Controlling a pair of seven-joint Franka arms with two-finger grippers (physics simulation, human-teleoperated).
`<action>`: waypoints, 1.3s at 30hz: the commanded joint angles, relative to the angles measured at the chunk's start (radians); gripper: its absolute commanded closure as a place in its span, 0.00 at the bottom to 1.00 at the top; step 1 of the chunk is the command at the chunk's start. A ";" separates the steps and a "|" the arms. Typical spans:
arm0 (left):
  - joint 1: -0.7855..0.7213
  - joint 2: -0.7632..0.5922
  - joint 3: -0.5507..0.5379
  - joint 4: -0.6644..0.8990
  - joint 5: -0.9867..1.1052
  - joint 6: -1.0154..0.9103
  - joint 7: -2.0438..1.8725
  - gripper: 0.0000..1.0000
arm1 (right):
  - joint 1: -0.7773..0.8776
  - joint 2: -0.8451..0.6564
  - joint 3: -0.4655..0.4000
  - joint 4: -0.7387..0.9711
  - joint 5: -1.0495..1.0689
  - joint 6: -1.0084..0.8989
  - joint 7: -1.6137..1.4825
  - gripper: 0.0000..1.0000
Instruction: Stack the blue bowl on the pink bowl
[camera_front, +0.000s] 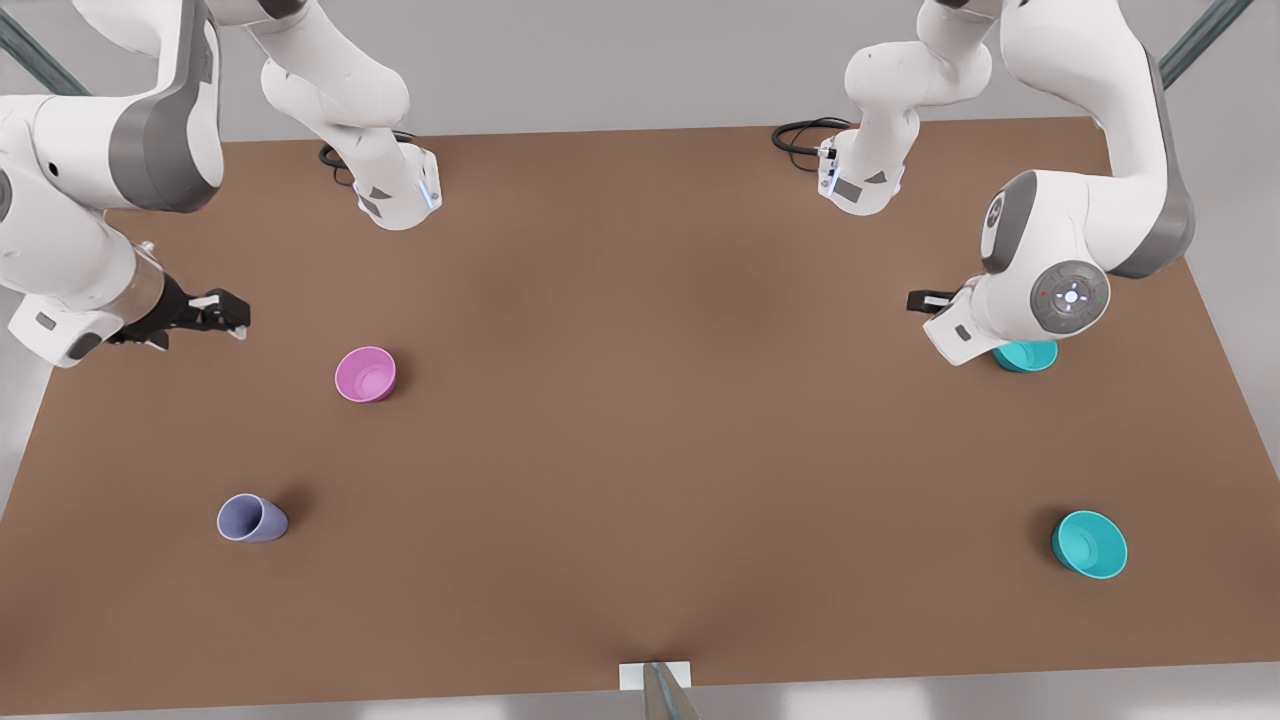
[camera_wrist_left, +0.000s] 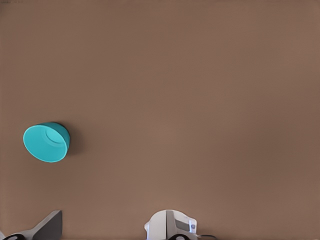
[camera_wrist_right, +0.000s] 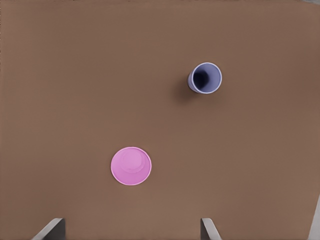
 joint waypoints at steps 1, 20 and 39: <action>0.001 0.003 0.000 0.000 0.002 0.005 0.004 0.00 | -0.001 -0.001 0.001 0.002 0.003 0.030 -0.025 0.00; 0.017 -0.068 -0.003 0.060 0.019 0.247 0.005 0.00 | -0.074 0.191 0.001 -0.774 -0.021 0.856 0.279 0.00; 0.017 -0.054 -0.002 0.057 0.029 0.257 0.005 0.00 | -0.165 0.251 0.009 -0.914 -0.024 0.913 0.216 0.64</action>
